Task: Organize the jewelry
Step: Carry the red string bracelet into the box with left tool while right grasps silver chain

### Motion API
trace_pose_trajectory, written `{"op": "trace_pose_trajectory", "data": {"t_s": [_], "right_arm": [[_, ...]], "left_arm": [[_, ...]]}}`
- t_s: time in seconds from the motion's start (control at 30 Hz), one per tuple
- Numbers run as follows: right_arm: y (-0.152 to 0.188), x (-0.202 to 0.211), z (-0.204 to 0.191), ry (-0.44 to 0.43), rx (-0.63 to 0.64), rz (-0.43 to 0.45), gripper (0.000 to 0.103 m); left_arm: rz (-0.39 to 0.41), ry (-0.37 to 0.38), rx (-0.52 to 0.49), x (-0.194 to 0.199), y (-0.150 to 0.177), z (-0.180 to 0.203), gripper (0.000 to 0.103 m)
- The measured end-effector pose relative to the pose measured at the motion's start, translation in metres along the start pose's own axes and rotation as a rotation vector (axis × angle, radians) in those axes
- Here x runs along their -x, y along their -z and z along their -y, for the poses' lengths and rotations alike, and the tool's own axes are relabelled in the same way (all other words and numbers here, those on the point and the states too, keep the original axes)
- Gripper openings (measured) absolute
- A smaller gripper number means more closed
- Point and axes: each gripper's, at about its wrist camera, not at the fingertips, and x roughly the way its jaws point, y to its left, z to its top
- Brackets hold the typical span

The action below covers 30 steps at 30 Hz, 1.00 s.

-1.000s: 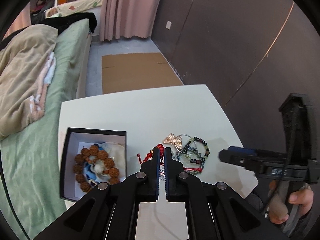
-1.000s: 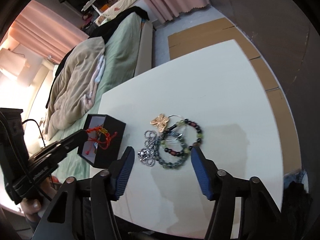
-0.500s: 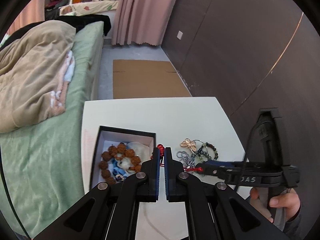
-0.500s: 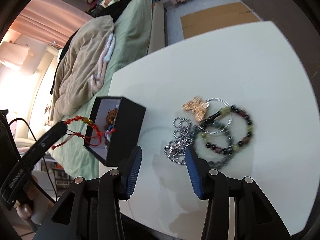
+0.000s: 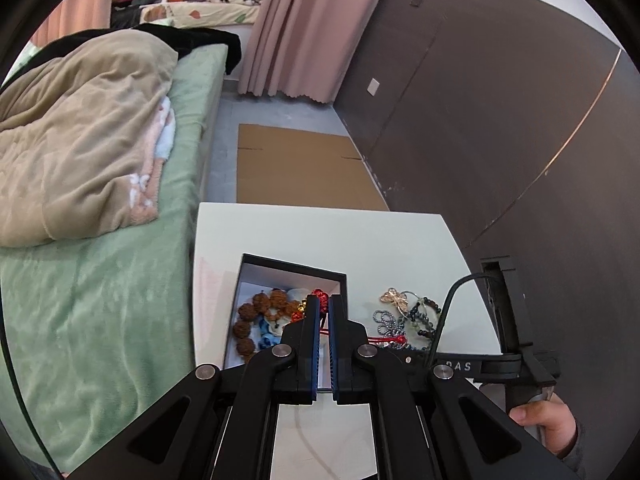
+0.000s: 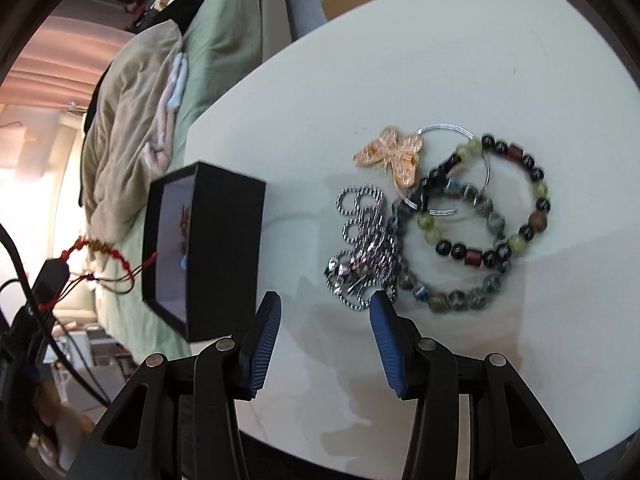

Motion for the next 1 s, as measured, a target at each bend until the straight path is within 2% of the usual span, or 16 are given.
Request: {"op": "trace_pose_trajectory", "data": {"t_s": [0.03,0.33,0.47,0.57,0.67,0.7,0.83,1.0], "right_arm": [[-0.002,-0.001,-0.003,0.045,0.005,0.01,0.047],[-0.013,-0.008,-0.03,0.241,0.096,0.051,0.047],[-0.008,-0.02,-0.051,0.413,0.232,0.058,0.047],[-0.007,-0.023,-0.055,0.498,0.272,0.088,0.025],[-0.01,-0.015,-0.048,0.454,0.258,0.092,0.016],[-0.01,-0.009,-0.043,0.411,0.247,0.094,0.008],[-0.008,0.018,-0.033,0.303,0.223,0.121,0.006],[-0.001,0.039,-0.034,0.214,0.22,0.145,0.005]], "left_arm": [[0.001,0.002,0.005,0.001,0.0,-0.003,0.003],[0.008,0.012,0.034,0.005,0.003,-0.02,0.003],[0.014,0.014,0.045,0.008,0.004,-0.027,0.003],[0.016,0.018,0.052,0.011,0.005,-0.032,0.003],[0.015,0.026,0.054,0.011,0.006,-0.033,0.003],[0.013,0.026,0.055,0.011,0.006,-0.033,0.003],[0.0,0.043,0.056,0.004,0.005,-0.028,0.003],[-0.015,0.067,0.043,-0.007,0.001,-0.014,0.003]]}}
